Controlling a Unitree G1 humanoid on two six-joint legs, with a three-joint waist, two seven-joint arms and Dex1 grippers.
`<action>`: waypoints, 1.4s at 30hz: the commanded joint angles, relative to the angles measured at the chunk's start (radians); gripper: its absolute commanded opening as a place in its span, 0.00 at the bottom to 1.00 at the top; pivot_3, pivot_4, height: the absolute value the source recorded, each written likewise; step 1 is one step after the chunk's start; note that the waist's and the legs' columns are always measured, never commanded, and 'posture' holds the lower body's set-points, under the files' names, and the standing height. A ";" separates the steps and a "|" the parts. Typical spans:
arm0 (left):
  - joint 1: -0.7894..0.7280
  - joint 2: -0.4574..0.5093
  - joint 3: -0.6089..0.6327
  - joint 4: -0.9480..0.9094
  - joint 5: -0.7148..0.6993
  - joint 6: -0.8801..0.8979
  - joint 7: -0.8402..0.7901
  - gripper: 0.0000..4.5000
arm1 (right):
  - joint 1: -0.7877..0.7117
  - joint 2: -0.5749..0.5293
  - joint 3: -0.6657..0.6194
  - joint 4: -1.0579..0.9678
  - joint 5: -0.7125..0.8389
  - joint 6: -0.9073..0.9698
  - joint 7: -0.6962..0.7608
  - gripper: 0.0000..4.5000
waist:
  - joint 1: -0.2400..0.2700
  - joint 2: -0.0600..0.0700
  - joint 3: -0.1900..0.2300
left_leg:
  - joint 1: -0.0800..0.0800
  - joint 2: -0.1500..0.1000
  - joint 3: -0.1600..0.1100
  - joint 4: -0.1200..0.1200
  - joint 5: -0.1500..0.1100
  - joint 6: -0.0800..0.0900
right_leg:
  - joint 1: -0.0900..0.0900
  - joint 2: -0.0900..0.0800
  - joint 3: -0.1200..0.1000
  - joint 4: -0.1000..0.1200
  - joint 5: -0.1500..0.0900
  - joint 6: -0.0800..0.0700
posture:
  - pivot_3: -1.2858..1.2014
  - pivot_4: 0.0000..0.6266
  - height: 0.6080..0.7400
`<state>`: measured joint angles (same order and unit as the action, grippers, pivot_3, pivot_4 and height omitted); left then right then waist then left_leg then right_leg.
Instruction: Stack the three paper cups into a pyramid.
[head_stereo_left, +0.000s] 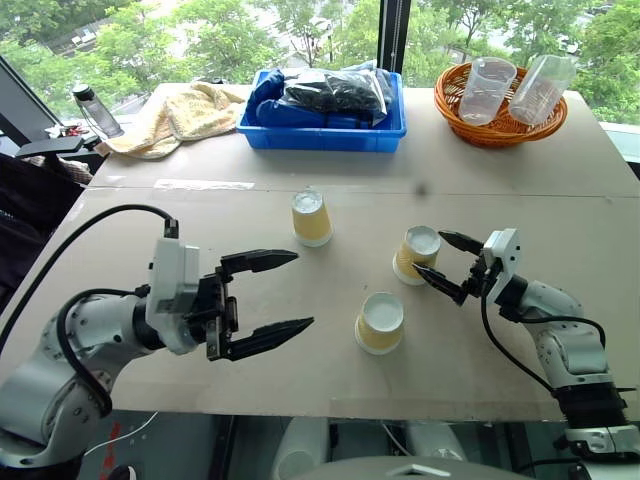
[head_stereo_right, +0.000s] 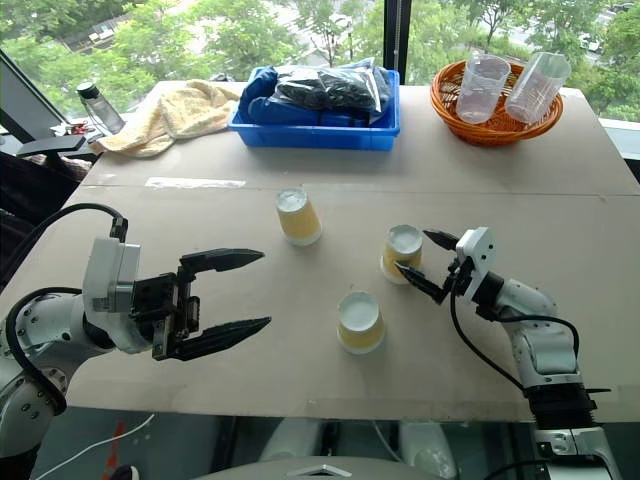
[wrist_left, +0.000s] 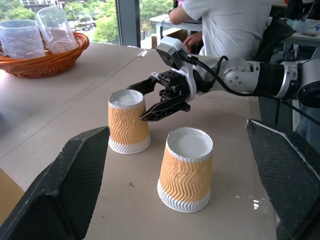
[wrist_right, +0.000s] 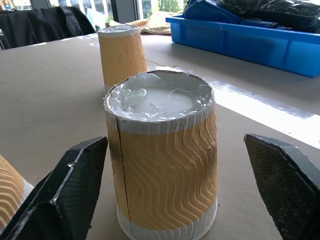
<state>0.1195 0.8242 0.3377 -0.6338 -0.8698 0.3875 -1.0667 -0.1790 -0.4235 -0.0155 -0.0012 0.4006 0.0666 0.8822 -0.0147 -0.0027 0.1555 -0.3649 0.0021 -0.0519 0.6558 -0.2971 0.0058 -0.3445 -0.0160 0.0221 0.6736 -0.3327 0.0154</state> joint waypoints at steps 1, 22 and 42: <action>-0.011 0.001 -0.005 -0.009 -0.005 -0.002 -0.006 1.00 | -0.004 0.005 -0.017 -0.024 0.011 -0.028 0.005 0.58 | 0.000 0.000 0.000 | 0.000 0.000 0.000 0.000 0.000 0.000 | 0.000 0.000 0.000 0.000 0.000 0.000 | 0.52 0.24 1.00; -0.075 0.032 -0.084 0.032 0.020 0.006 -0.092 1.00 | 0.448 -0.184 -0.251 -0.347 0.293 -0.005 0.260 0.30 | -0.002 0.003 0.004 | -0.001 0.000 0.000 0.000 -0.002 0.004 | 0.000 0.000 0.000 -0.001 0.000 0.000 | 0.52 0.24 1.00; -0.066 0.028 -0.086 0.040 0.049 -0.003 -0.128 1.00 | 0.500 -0.133 -0.092 -0.387 0.169 -0.081 0.263 0.30 | 0.003 0.002 0.005 | 0.000 0.000 0.000 0.000 -0.002 0.003 | 0.000 0.000 0.000 0.000 0.000 0.000 | 0.52 0.24 1.00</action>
<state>0.0491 0.8451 0.2273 -0.5605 -0.8083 0.3891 -1.1953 0.3269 -0.5594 -0.1126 -0.3722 0.5603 0.0090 1.1340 -0.0121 -0.0012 0.1601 -0.3653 0.0022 -0.0522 0.6559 -0.2991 0.0092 -0.3442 -0.0159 0.0218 0.6733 -0.3327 0.0154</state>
